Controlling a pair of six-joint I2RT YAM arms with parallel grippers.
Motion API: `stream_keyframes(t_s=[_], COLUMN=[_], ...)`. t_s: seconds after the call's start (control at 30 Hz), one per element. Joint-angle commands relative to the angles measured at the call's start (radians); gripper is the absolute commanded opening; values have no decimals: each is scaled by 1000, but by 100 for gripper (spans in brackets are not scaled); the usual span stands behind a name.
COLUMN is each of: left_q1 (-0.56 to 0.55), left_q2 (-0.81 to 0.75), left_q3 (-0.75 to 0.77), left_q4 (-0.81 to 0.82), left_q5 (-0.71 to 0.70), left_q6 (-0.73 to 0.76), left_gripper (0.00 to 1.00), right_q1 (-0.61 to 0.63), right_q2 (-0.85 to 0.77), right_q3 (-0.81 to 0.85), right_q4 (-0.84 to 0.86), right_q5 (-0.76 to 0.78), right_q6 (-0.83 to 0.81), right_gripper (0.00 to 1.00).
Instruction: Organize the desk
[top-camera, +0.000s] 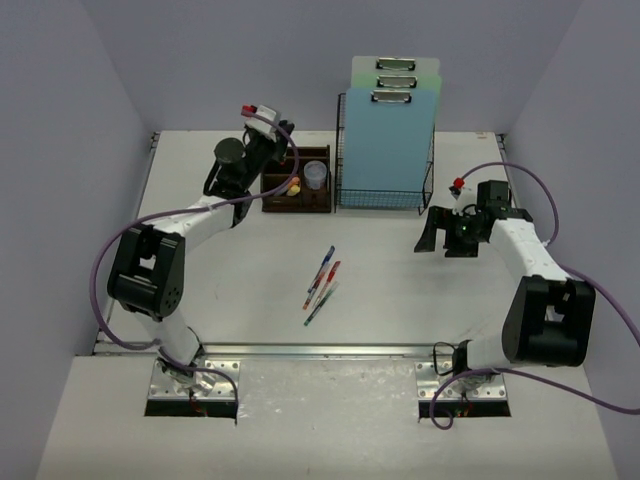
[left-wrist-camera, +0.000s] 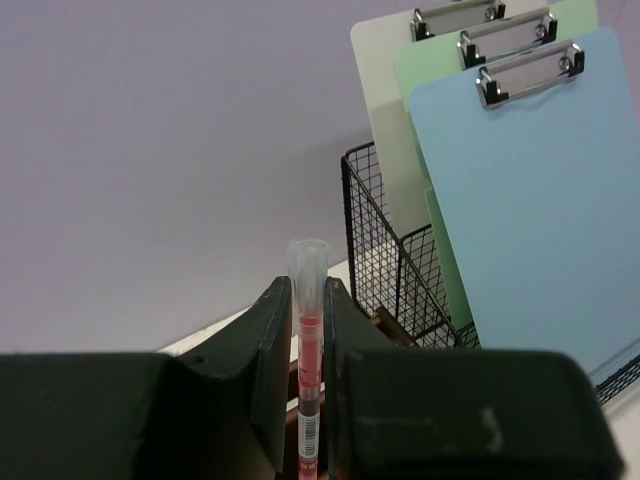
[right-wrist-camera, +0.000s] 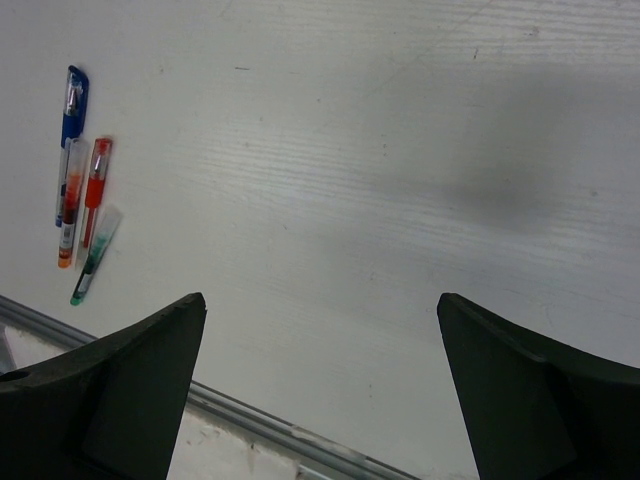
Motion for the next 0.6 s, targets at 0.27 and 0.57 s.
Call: stream_keyframes(t_s=[0.27, 0.57], left_q1=[26, 35], left_q2=[108, 202], left_q3=[19, 54], left_q4=[198, 246], left_q5=[67, 90], left_q6=[46, 66], left_gripper=[0, 0], right_q1=[4, 4], right_q2=[6, 17], right_q3=[46, 71], right_q4=[-7, -27], right_q5=[3, 7], right_q6=[-9, -17], right_gripper=[99, 99])
